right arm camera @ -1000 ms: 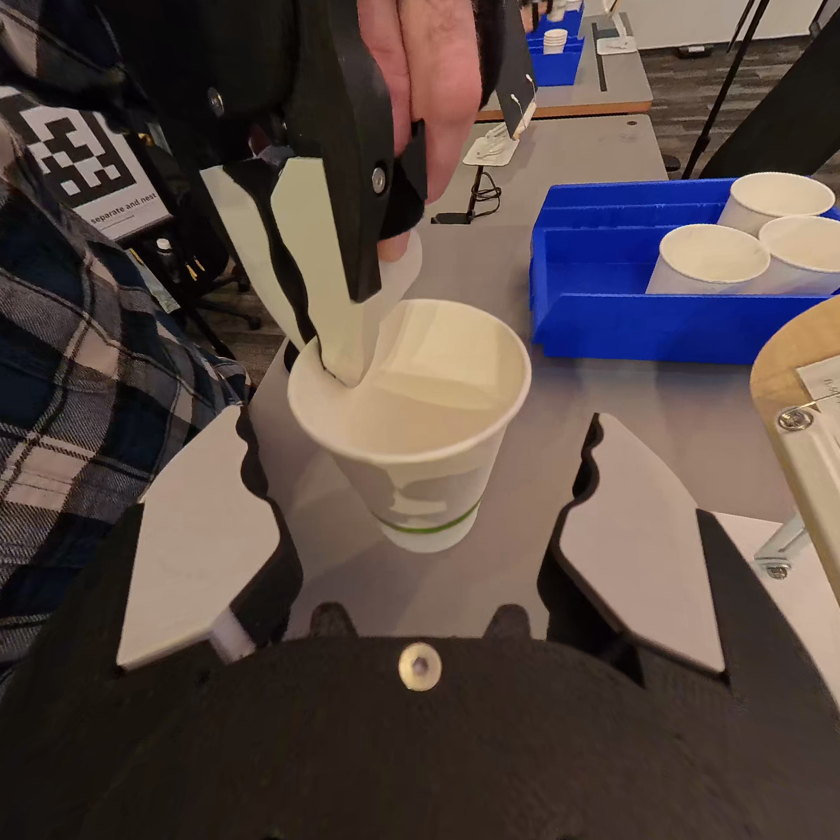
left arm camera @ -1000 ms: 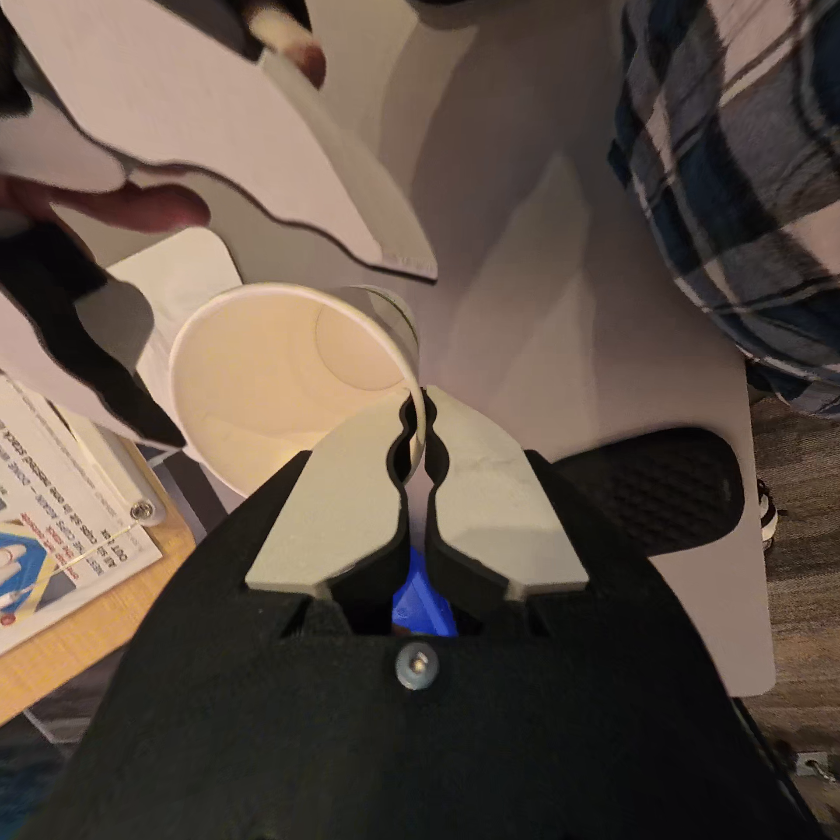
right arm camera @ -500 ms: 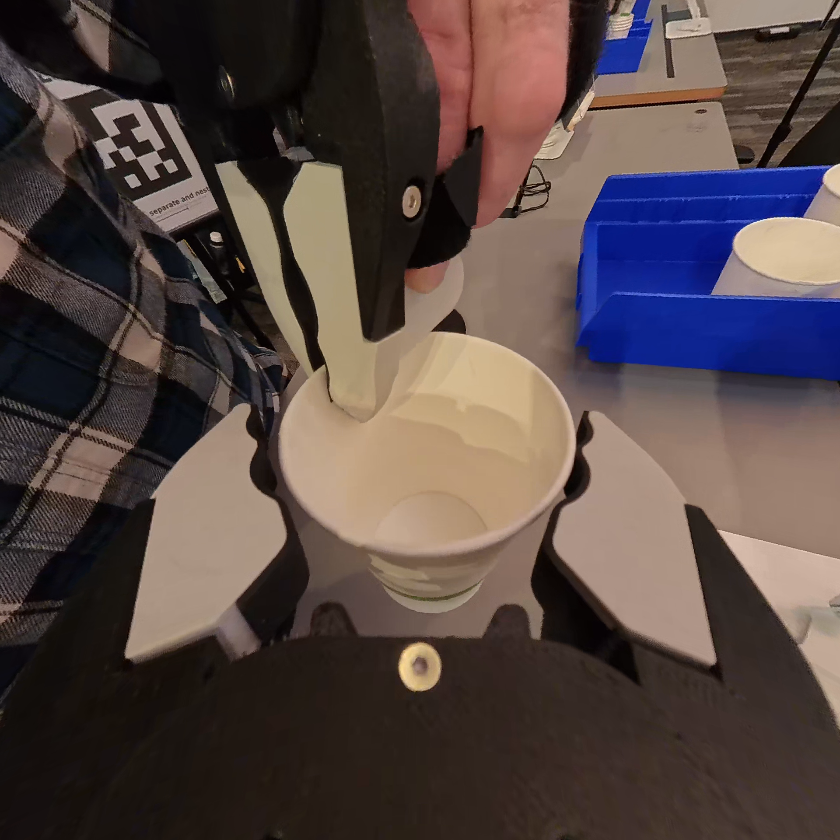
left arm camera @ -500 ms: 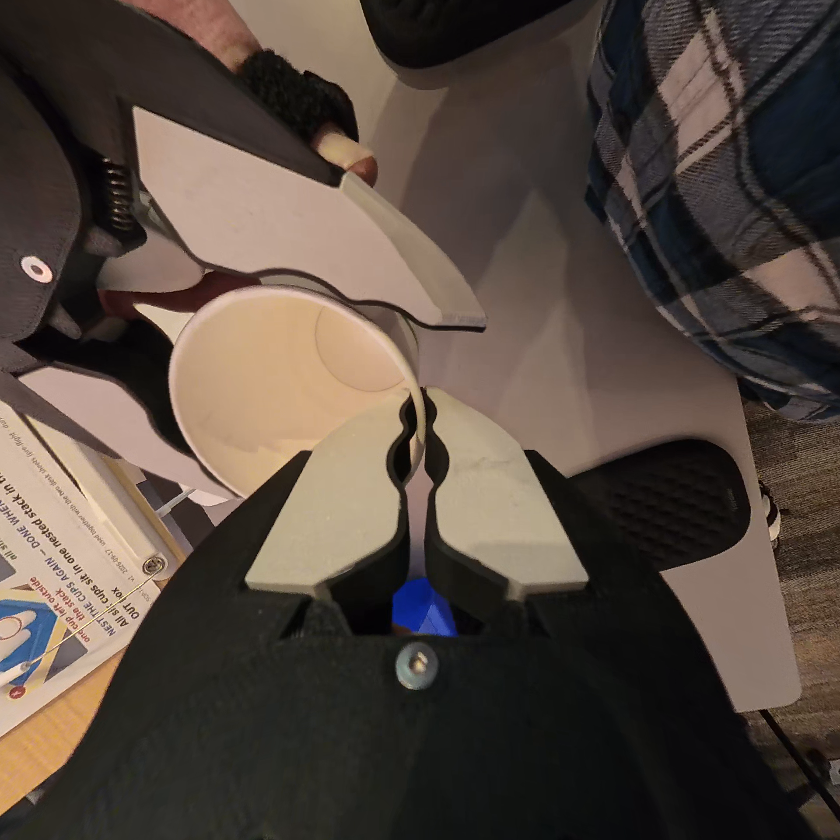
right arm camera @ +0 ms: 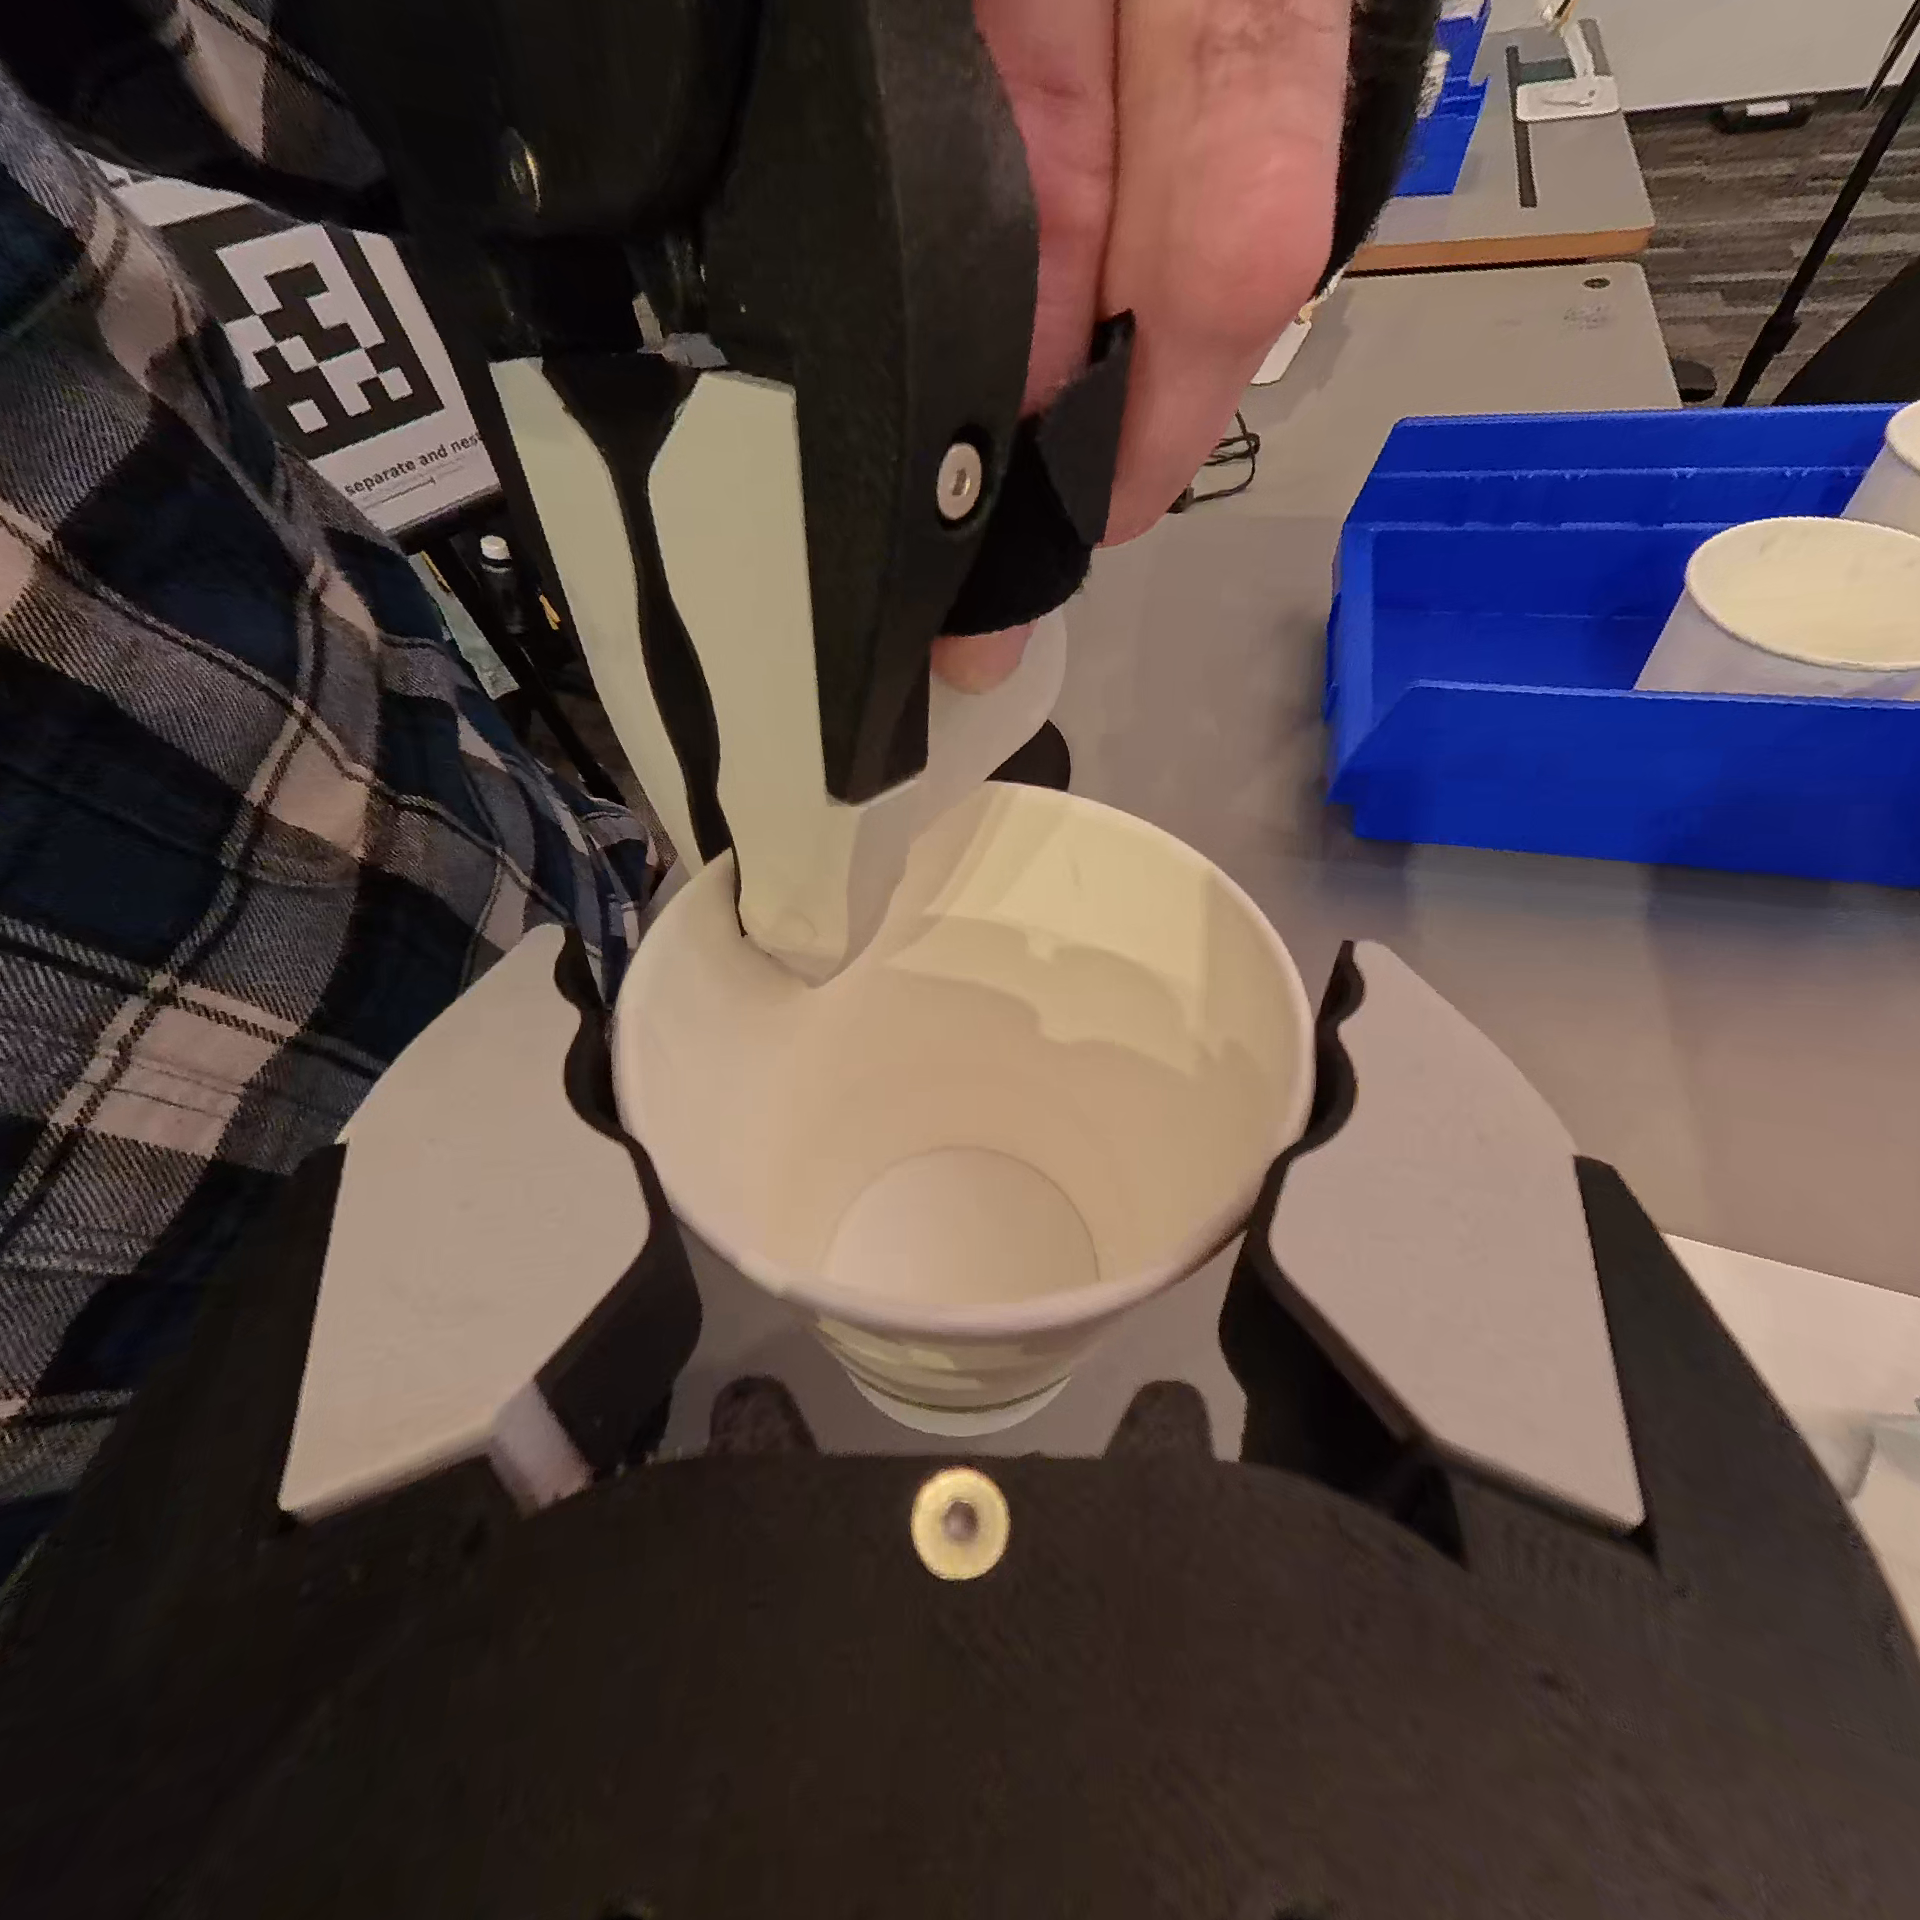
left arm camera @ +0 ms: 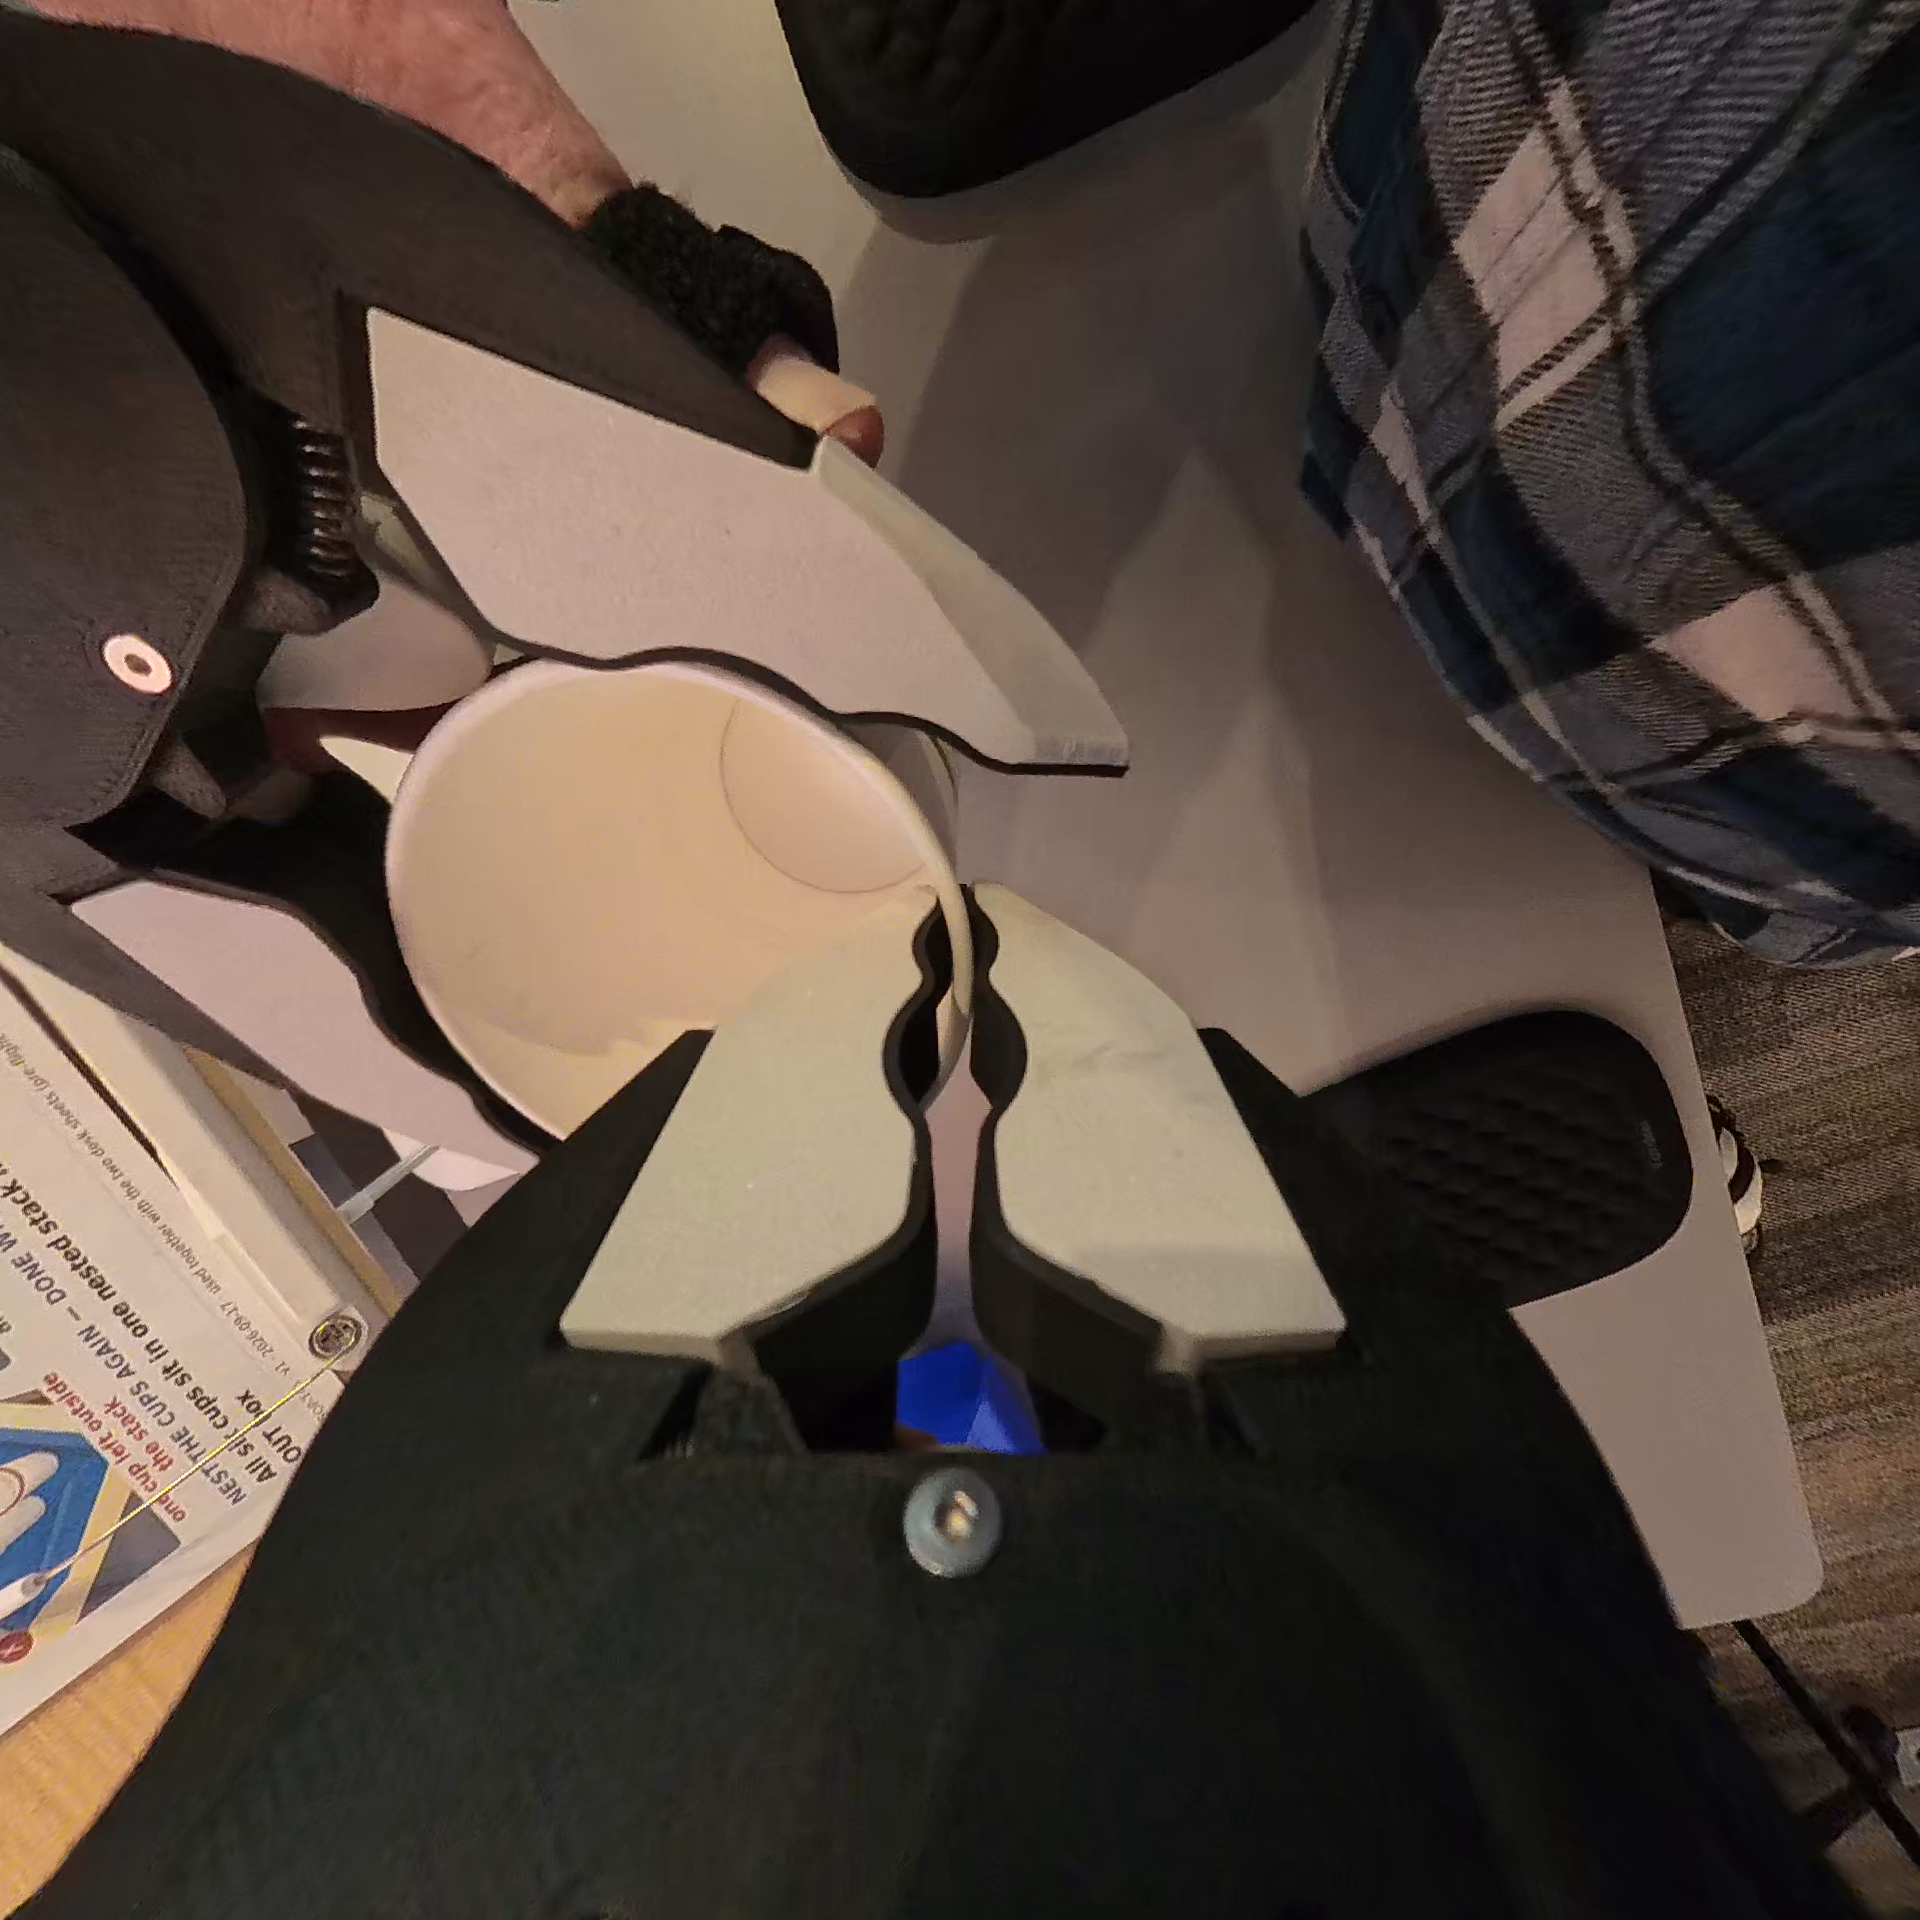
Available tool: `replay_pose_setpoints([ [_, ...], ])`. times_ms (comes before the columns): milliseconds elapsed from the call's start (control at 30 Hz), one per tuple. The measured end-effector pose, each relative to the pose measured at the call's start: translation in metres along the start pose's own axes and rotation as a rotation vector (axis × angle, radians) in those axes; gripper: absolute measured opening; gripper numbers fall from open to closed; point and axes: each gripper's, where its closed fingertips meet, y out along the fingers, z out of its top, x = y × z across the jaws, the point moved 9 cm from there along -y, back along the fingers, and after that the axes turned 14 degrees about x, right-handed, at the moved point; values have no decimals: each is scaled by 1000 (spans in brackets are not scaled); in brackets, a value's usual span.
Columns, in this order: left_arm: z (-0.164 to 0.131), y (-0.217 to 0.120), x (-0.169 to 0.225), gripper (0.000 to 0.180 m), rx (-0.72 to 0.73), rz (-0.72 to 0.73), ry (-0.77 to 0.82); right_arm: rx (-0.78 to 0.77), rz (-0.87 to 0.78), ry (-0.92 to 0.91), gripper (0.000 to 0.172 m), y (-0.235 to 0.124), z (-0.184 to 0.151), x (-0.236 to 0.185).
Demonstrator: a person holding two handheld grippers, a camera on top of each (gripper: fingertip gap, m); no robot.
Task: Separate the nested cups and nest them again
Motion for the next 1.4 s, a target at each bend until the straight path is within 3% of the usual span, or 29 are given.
replay_pose_setpoints([
  [933, 3, 3, -4, 0, 23, -9, 11, 42, -15, 13, 130, -11, -4, -2],
  [1400, 3, -4, -9, 2, 29, 30, 3, 62, -57, 9, 115, -19, -1, 0],
])
